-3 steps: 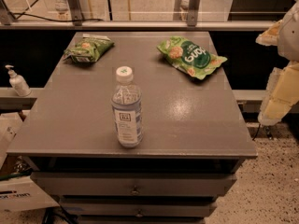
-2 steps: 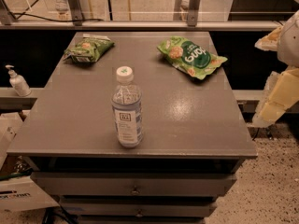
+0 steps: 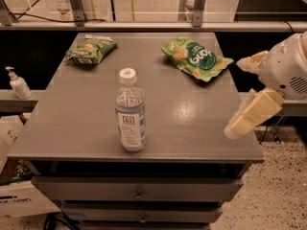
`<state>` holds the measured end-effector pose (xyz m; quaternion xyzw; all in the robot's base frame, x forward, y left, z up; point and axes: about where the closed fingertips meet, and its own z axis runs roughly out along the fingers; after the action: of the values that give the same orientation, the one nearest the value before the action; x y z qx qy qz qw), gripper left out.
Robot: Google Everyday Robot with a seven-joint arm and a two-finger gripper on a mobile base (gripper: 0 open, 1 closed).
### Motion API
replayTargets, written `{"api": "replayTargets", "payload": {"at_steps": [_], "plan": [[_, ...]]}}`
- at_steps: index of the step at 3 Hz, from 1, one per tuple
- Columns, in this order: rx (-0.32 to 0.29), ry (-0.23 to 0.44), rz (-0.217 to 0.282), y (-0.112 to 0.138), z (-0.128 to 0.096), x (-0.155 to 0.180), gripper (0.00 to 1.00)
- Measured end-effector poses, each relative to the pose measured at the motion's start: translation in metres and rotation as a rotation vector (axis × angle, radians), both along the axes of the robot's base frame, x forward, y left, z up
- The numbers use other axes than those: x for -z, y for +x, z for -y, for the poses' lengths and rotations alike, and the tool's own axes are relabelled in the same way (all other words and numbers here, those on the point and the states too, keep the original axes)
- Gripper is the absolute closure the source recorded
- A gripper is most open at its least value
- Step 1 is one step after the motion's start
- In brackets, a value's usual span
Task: Knock blue plastic bottle over
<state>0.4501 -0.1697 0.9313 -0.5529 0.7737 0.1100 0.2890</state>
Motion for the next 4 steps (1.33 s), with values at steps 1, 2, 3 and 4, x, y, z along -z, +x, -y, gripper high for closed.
{"api": "replayTargets", "payload": {"at_steps": [1, 2, 3, 4], "plan": [[-0.024, 0.177, -0.016, -0.003, -0.034, 0.014, 0.00], [-0.047, 0.342, -0.040, -0.014, -0.067, 0.020, 0.00], [-0.081, 0.497, -0.063, -0.030, -0.106, 0.016, 0.00], [-0.081, 0.495, -0.063, -0.030, -0.105, 0.017, 0.00]]}}
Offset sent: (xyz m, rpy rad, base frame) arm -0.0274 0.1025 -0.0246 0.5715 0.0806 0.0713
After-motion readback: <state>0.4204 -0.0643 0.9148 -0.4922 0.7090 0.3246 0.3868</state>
